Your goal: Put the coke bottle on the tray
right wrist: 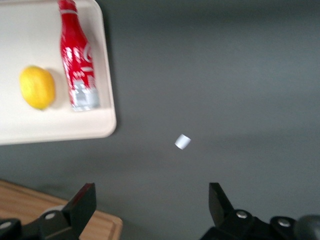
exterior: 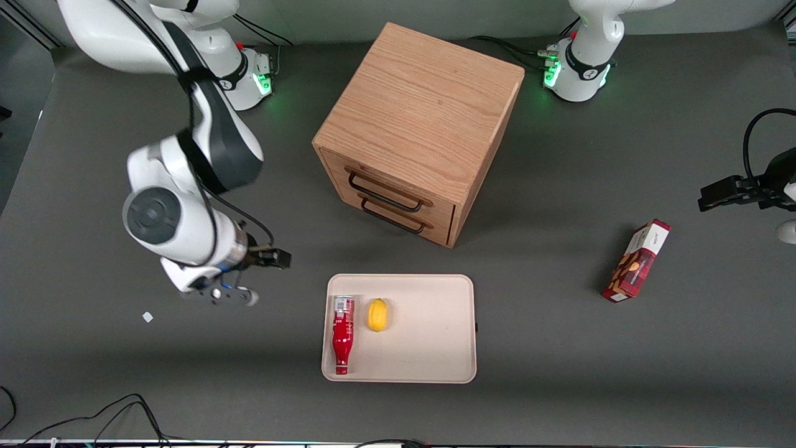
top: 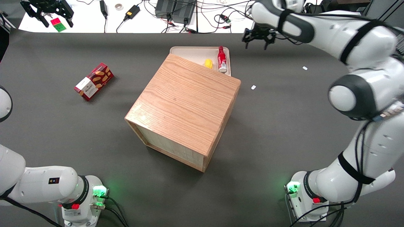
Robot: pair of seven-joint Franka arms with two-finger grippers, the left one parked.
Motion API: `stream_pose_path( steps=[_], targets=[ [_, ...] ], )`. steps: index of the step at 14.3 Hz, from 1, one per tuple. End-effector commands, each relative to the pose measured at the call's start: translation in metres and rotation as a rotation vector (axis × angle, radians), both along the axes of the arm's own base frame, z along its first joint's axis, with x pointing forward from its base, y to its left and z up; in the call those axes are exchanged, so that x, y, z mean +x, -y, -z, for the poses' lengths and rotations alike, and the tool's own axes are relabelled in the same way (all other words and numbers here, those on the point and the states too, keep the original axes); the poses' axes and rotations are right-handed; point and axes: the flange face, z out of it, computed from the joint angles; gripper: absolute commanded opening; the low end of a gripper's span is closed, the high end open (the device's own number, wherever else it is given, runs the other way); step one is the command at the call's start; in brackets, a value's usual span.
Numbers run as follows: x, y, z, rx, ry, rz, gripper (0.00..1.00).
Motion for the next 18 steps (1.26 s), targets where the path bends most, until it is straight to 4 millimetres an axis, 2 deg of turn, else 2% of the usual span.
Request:
stream_pose_path(
  steps=[1,3,5,7,8,9,12,14,18],
  targets=[
    [-0.062,0.041,-0.030,0.001,-0.005,-0.062,1.00],
    [-0.087,0.065,-0.049,-0.003,0.009,-0.091,1.00],
    [-0.103,0.092,-0.069,-0.002,0.028,-0.101,1.00],
    [-0.109,0.115,-0.081,0.025,0.010,-0.089,1.00],
    [-0.114,0.120,-0.093,0.065,0.010,-0.112,1.00],
    [-0.119,0.134,-0.101,0.085,0.006,-0.105,1.00],
    [-0.129,0.151,-0.118,0.107,0.004,-0.095,1.00],
    [-0.127,0.152,-0.126,0.108,0.010,-0.095,1.00],
    [-0.126,0.152,-0.124,0.106,-0.005,-0.094,1.00]
  ],
)
